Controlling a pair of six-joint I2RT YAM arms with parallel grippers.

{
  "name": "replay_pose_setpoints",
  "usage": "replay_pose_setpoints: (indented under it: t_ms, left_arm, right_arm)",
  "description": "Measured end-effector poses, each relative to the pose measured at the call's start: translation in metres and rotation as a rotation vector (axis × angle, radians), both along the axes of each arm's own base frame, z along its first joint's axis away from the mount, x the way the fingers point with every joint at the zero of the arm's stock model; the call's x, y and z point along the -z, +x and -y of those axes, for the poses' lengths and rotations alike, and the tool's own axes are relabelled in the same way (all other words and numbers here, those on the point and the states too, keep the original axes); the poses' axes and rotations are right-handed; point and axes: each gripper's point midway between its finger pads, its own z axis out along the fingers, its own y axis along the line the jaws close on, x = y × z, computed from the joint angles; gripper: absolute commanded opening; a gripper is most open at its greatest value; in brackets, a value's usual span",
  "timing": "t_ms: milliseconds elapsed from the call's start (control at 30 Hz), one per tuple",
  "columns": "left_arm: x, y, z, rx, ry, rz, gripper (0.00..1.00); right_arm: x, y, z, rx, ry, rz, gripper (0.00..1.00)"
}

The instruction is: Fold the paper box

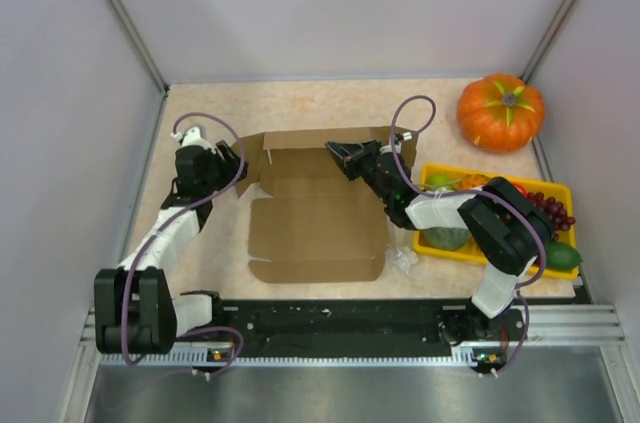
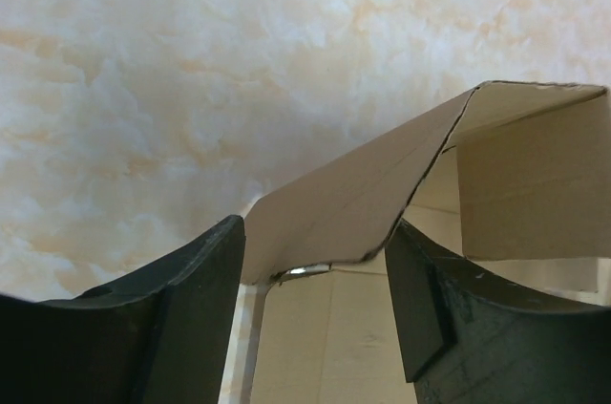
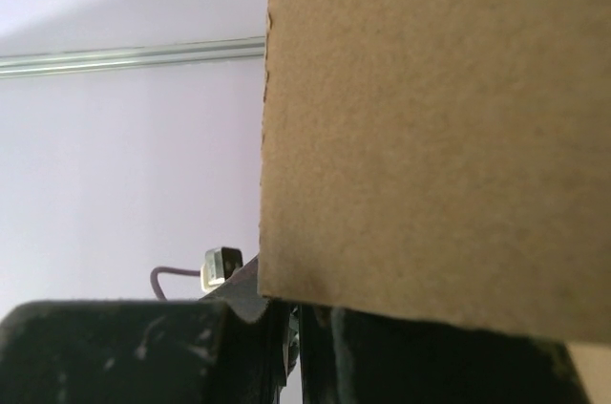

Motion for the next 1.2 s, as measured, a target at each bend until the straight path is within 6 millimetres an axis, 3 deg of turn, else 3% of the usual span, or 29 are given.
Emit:
replay_pose_setpoints:
  t_ms: [100,233,467,633,900,1067,1200]
  left_arm:
    - [0.011,0.006,0.010,0.043,0.033,-0.051,0.64]
    - [0.020,0.007,0.017,0.059,0.050,-0.079,0.31]
    - [0.026,0.015,0.022,0.077,0.028,-0.175,0.06]
    - [0.024,0.009,0.031,0.096,-0.017,-0.219,0.00]
    - [0.025,-0.001,0.041,0.071,-0.101,-0.201,0.03]
    - [0.025,-0.025,0.064,0.093,-0.118,-0.139,0.05]
    - [0.026,-0.034,0.077,0.092,-0.110,-0.085,0.07]
  right_arm:
    - [0.000,0.000,0.000,0.000,0.000,0.000,0.00]
    - [0.000,0.000,0.000,0.000,-0.001,0.000,0.00]
    - [0.000,0.000,0.000,0.000,-0.001,0.000,0.00]
    - [0.000,0.001,0.001,0.008,-0.001,0.003,0.00]
    - [-0.005,0.000,0.001,0.013,-0.003,0.015,0.00]
    - [-0.017,-0.006,0.002,0.013,-0.014,0.043,0.00]
    - [-0.009,-0.012,0.007,0.018,-0.029,0.032,0.00]
